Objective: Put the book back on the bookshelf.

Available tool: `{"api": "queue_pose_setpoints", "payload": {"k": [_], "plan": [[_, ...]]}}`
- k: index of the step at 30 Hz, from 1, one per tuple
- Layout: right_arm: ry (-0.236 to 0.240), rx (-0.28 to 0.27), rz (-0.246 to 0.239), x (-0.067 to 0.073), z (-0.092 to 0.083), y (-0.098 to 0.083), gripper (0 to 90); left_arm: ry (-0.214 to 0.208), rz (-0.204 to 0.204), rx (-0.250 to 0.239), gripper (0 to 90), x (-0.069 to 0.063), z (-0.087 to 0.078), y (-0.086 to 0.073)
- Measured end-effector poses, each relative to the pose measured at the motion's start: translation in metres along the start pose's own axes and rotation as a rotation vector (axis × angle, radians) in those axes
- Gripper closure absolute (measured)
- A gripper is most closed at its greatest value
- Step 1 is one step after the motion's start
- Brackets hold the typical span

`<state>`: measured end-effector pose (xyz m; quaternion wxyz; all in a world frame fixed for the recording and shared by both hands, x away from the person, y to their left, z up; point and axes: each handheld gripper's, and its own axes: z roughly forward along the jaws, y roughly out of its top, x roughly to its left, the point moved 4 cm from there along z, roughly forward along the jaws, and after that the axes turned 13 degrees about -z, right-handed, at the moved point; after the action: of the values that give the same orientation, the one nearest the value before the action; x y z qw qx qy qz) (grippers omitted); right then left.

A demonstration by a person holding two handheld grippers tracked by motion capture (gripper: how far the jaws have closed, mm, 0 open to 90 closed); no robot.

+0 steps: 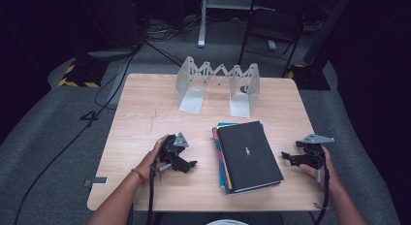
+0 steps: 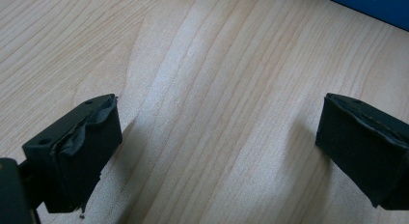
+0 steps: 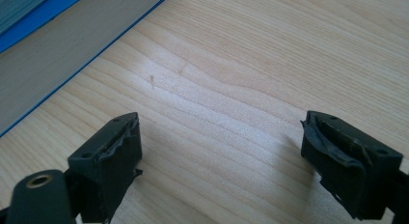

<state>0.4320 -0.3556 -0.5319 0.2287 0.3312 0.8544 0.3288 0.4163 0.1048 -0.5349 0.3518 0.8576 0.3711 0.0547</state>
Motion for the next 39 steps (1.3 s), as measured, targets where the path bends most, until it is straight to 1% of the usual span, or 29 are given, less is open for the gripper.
{"api": "queue_pose_setpoints", "payload": {"k": [8,10,12,13,15,16,17,18,20,21,22,23,24,27,28,30,32,34,35,37,39], "plan": [[0.011,-0.003,-0.010,-0.001,0.001,0.001,14.4,0.008,-0.002,0.000,2.1,0.000,0.000,0.000],[0.016,0.006,-0.015,-0.001,0.002,0.002,14.4,0.006,-0.003,-0.001,2.1,0.000,-0.001,-0.001],[0.031,0.020,-0.023,-0.002,0.002,0.003,14.6,0.001,0.003,0.001,2.0,0.001,-0.002,-0.002],[0.041,0.031,-0.031,-0.003,0.001,0.004,15.7,0.001,0.006,0.001,2.0,0.001,-0.002,-0.002],[0.062,0.048,-0.038,-0.003,-0.002,0.005,21.4,-0.001,0.007,0.002,1.9,0.001,-0.003,-0.003],[0.084,0.037,-0.039,-0.002,-0.004,0.005,21.6,-0.001,0.005,-0.001,1.9,0.000,-0.003,-0.004],[0.118,0.011,-0.049,0.001,-0.009,0.009,21.4,0.002,0.004,0.004,1.9,-0.001,-0.004,-0.005],[0.123,-0.005,-0.051,0.003,-0.012,0.014,22.6,0.006,0.001,0.001,1.9,-0.001,-0.004,-0.005],[0.161,-0.061,-0.060,0.010,-0.021,0.026,23.7,0.011,-0.005,0.001,1.9,-0.002,-0.004,-0.006],[0.172,-0.085,-0.067,0.013,-0.025,0.030,24.7,0.012,-0.007,0.000,1.9,-0.002,-0.004,-0.006],[0.186,-0.113,-0.083,0.020,-0.032,0.037,25.7,0.012,-0.007,0.000,2.0,-0.002,-0.004,-0.006],[0.196,-0.126,-0.097,0.024,-0.035,0.041,25.7,0.012,-0.008,0.000,1.9,-0.002,-0.004,-0.006],[0.219,-0.154,-0.122,0.032,-0.041,0.048,25.8,0.012,-0.007,0.000,1.9,-0.002,-0.004,-0.006],[0.254,-0.188,-0.169,0.049,-0.052,0.062,26.4,0.015,-0.009,0.000,1.9,-0.002,-0.005,-0.006],[0.266,-0.198,-0.182,0.054,-0.055,0.067,29.8,0.017,-0.013,-0.003,1.9,-0.003,-0.005,-0.006],[0.245,-0.189,-0.192,0.057,-0.057,0.069,31.6,0.018,-0.017,-0.001,1.9,-0.003,-0.005,-0.007],[0.250,-0.193,-0.183,0.057,-0.058,0.069,31.8,0.019,-0.018,-0.001,1.9,-0.003,-0.005,-0.007],[0.259,-0.194,-0.182,0.055,-0.061,0.069,28.8,0.018,-0.018,-0.003,1.9,-0.004,-0.005,-0.007],[0.262,-0.214,-0.174,0.053,-0.065,0.070,28.9,0.018,-0.017,-0.004,1.9,-0.004,-0.005,-0.007],[0.270,-0.235,-0.179,0.053,-0.072,0.072,28.8,0.016,-0.016,-0.004,1.7,-0.004,-0.005,-0.007],[0.288,-0.250,-0.180,0.055,-0.076,0.073,28.9,0.016,-0.016,-0.004,1.6,-0.004,-0.005,-0.007]]}}
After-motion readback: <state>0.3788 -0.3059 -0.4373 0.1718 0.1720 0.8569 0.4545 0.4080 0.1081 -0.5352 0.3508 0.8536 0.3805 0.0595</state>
